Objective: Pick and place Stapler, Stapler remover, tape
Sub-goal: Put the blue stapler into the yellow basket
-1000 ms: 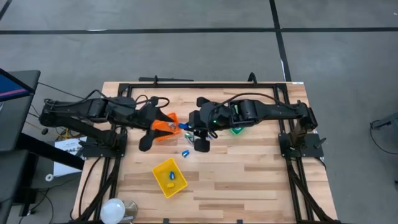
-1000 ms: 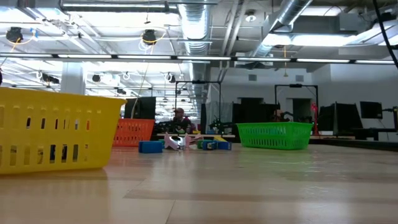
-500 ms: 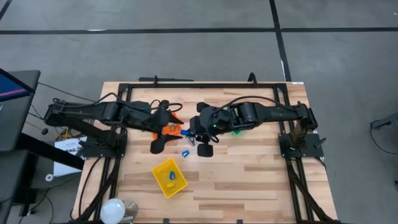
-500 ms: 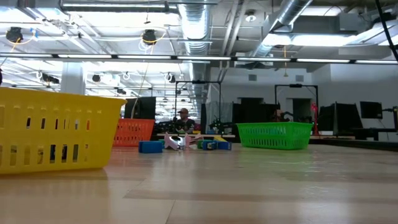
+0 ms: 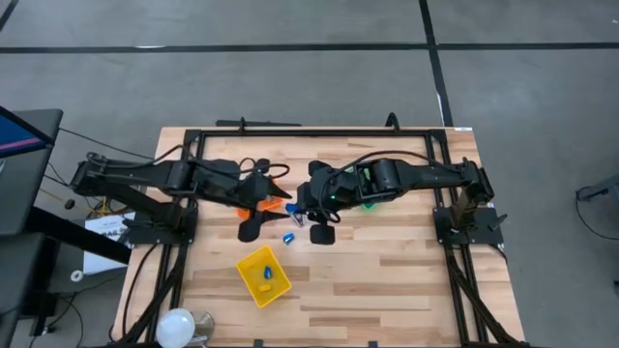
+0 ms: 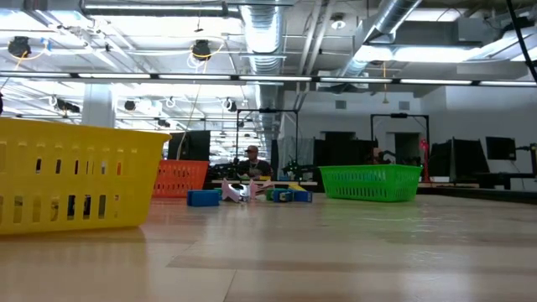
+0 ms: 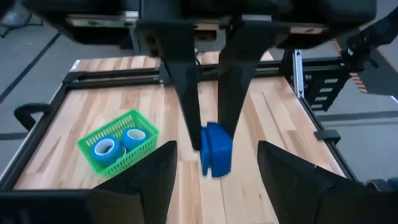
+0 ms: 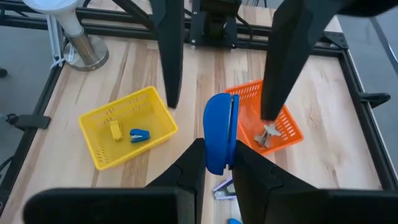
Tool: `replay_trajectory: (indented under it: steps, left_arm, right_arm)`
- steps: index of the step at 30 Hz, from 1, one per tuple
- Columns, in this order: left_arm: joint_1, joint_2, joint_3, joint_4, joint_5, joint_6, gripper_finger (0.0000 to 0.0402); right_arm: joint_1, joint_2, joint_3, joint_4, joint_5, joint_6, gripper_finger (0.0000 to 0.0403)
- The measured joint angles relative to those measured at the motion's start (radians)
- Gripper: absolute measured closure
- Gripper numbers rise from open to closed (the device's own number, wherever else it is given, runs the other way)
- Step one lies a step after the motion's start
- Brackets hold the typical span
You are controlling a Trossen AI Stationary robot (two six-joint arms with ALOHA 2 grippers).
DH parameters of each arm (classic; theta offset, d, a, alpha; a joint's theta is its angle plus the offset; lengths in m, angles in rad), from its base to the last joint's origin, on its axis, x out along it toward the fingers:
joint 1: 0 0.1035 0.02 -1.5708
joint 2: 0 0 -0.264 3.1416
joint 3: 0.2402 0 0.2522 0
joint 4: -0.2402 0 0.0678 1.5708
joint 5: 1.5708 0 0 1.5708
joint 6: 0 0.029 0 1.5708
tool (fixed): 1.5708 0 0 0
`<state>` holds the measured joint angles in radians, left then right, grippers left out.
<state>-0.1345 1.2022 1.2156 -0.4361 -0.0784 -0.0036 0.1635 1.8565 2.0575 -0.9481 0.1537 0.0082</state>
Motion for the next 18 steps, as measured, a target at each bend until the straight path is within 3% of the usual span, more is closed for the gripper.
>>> replay_trajectory:
  steps: [18]
  left_arm:
    - [0.000, 0.010, 0.000, 0.012, 0.000, 0.000, 0.0211]
  right_arm:
    - [0.000, 0.001, 0.000, -0.009, 0.000, 0.000, 0.0346]
